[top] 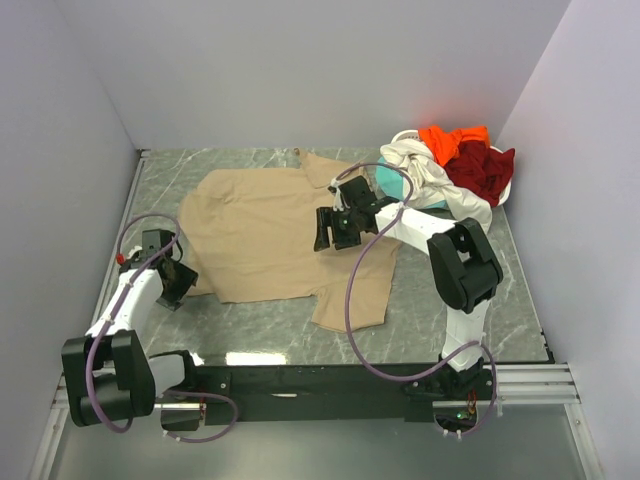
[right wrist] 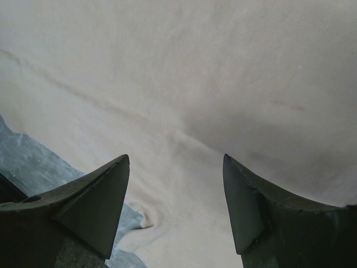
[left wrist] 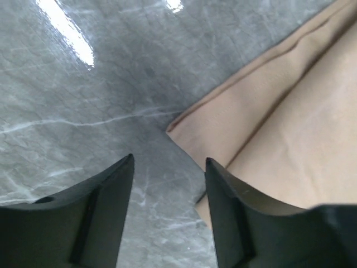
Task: Fold and stack the t-shirts
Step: Flatten the tshirt out
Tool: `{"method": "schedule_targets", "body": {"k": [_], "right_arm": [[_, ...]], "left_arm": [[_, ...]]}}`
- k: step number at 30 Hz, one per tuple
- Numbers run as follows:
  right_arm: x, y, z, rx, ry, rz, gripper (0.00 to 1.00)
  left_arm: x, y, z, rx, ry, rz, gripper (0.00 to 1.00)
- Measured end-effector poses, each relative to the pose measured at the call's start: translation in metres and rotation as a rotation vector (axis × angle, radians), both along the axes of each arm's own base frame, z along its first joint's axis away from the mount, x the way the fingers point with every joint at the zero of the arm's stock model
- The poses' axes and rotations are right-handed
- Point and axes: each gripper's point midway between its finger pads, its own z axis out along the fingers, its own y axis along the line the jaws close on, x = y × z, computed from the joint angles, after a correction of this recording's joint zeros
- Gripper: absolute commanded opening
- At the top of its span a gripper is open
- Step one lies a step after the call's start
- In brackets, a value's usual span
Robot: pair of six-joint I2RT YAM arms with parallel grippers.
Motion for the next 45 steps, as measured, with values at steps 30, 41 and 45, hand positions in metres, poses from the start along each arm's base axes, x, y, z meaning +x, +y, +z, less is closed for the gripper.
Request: {"method": "schedule_targets", "body": {"k": [30, 41, 45], "right_arm": [[-0.021, -0.050, 0.032, -0.082, -0.068, -0.110, 0.74], [-0.078, -0.109, 0.036, -0.258, 0.008, -0.216, 0.75], [-0.113, -0.127, 0.024, -0.300, 0.105, -0.247, 0.75]], "left_arm": [[0.034, 0.010, -0.026, -0.027, -0.074, -0.026, 0.01], [0.088, 0.049, 0.029, -0.070, -0.227, 0.016, 0.00], [0.090, 0.052, 0.033, -0.085, -0.236, 0.010, 0.01]]}}
